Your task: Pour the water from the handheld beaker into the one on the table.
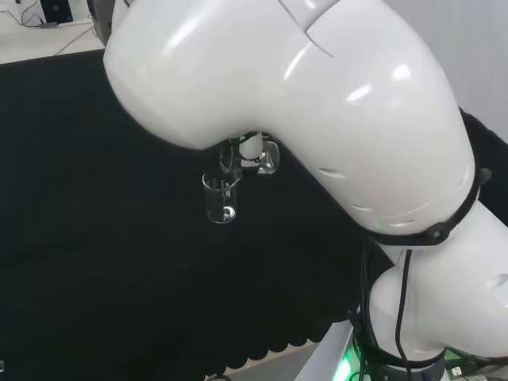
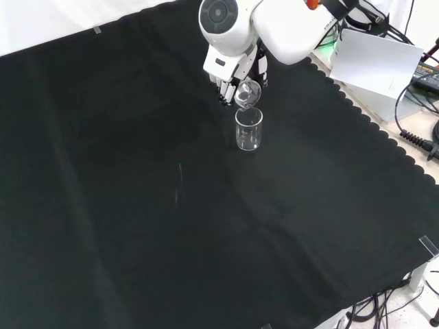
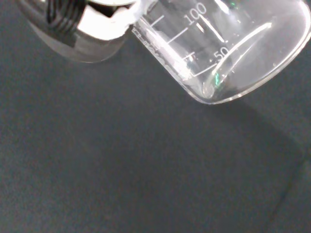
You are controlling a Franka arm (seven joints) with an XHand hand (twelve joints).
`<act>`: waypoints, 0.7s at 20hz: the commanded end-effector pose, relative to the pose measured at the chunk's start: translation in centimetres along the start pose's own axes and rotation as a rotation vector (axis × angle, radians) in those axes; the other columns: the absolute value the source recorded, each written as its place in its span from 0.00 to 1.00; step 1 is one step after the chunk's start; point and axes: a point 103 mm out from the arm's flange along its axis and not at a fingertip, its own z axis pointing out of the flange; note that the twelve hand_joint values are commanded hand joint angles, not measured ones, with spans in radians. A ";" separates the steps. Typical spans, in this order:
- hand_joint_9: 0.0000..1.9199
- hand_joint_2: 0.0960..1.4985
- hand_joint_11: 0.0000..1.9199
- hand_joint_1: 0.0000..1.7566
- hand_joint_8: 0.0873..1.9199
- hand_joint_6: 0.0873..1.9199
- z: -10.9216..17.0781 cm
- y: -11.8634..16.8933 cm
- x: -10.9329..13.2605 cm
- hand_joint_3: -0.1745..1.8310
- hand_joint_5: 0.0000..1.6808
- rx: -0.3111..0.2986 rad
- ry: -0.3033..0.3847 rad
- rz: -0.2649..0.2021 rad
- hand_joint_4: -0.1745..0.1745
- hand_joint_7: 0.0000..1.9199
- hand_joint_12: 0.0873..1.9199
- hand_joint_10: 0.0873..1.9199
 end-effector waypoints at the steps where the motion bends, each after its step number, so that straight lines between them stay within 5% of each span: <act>1: 0.75 0.72 0.63 0.73 0.32 0.45 -0.3 0.1 0.4 0.00 0.61 0.037 -0.048 0.018 0.14 0.68 0.52 0.45; 14: 0.75 0.72 0.63 0.73 0.32 0.46 -0.8 0.2 0.7 0.00 0.60 0.093 -0.122 0.039 0.13 0.68 0.52 0.45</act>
